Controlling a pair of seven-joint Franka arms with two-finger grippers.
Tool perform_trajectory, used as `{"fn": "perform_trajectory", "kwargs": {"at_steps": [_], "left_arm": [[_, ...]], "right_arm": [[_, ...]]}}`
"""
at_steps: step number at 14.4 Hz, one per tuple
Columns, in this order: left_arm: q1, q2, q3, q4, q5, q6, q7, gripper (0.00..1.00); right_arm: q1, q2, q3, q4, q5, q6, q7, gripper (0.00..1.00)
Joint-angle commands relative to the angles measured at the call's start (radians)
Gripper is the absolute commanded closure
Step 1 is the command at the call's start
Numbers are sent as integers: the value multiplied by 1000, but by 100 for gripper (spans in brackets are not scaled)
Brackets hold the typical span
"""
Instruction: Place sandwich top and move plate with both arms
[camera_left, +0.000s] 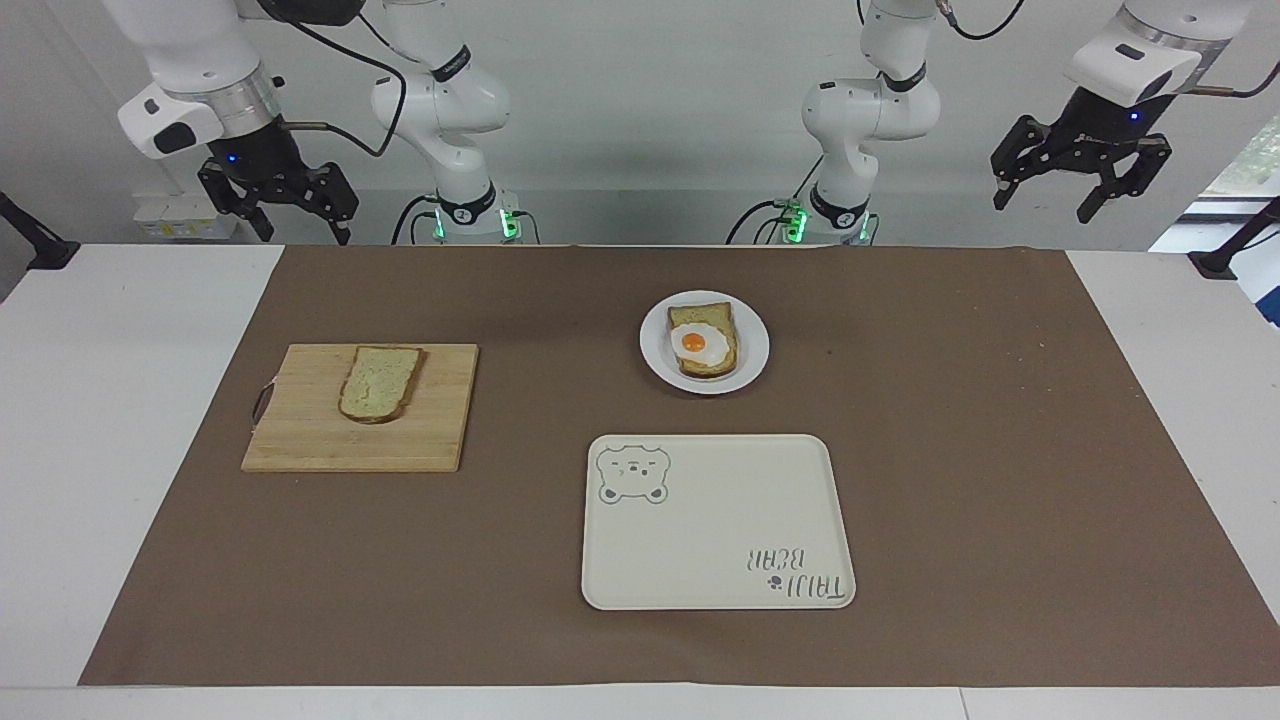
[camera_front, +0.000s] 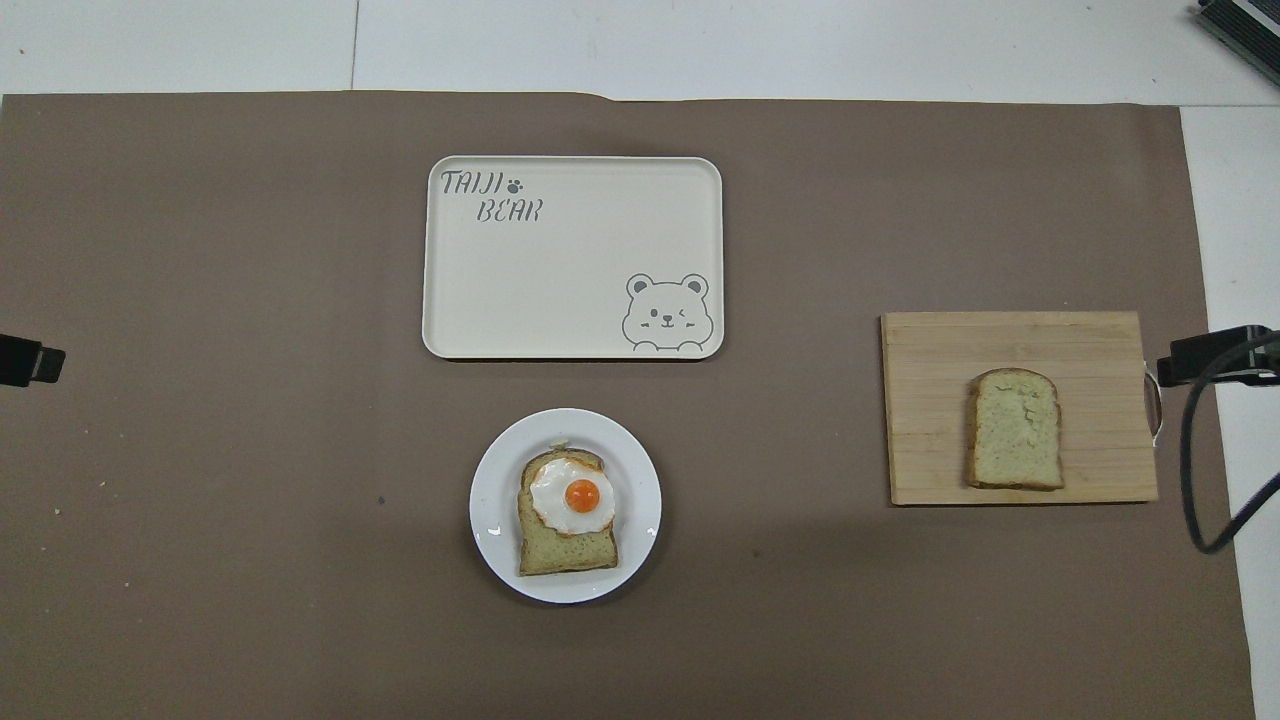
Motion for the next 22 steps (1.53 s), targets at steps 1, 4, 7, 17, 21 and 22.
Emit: {"fn": "perform_trajectory", "kwargs": {"at_steps": [1,4,7,17,21,22], "left_arm": [[11,-17,-7,-19,-11,4,-6,0],[11,-17,-5,-19,-12,2,-3,0],[11,-17,-7,-19,-12,-2,-3,0],[17,-19,1,-19,-11,-10,-5,0],[16,-19,1,-19,-11,-10,-5,0],[17,-19,4,-19,-11,-10,-5,0]], "right_arm": [[-21,-27,4,-38,6,21,-43,0],[-27,-27,4,-41,6,25,-44,0],[-30,-27,4,-53,8,44,-46,0],[-32,-22,4,-92,13,98,-52,0],[-55,-19,4,-135,32,144,-116,0],[-55,-19,4,-144,32,151,-118,0]]}}
